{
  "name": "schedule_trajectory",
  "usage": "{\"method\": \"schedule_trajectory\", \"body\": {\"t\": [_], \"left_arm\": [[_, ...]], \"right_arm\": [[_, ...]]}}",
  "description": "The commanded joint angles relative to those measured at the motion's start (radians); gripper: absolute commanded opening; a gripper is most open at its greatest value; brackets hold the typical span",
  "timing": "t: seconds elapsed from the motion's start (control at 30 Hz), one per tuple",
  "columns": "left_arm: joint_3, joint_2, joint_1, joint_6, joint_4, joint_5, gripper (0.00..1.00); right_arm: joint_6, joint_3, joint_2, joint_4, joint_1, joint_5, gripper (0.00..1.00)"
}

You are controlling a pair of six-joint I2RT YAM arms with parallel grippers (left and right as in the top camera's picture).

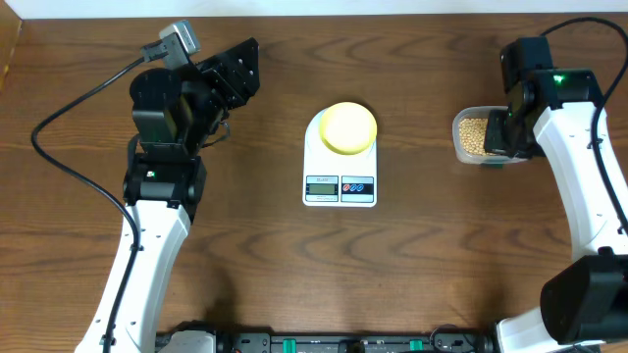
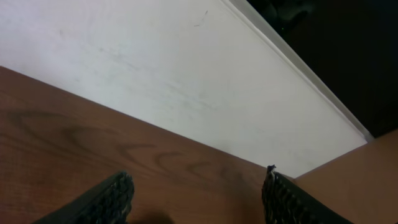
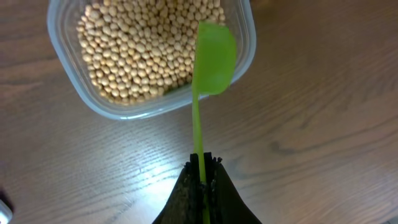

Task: Scoop item into bowl and weigh 50g on scale
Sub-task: 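Lower the scoop with the right gripper into the soybean tub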

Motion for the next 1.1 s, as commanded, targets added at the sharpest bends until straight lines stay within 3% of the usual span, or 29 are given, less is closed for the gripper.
{"method": "schedule_trajectory", "body": {"t": [0.0, 0.13, 0.33, 0.5, 1.07], "left_arm": [[0.003, 0.005, 0.002, 0.01, -0.005, -0.006, 0.68], [0.003, 0.005, 0.002, 0.01, -0.008, -0.007, 0.68], [0.003, 0.005, 0.002, 0.01, -0.009, -0.006, 0.68], [0.003, 0.005, 0.002, 0.01, -0.021, -0.006, 0.68], [0.003, 0.005, 0.002, 0.01, -0.045, -0.007, 0.68]], "right_arm": [[-0.034, -0.006, 0.009, 0.019, -0.016, 0.022, 0.01], [-0.107, 0.029, 0.009, 0.013, -0.041, -0.036, 0.01], [-0.107, 0.164, 0.009, -0.081, -0.096, -0.117, 0.01], [-0.138, 0.176, 0.025, -0.076, -0.142, -0.157, 0.01], [-0.185, 0.175, 0.348, -0.074, -0.153, -0.195, 0.01]]}}
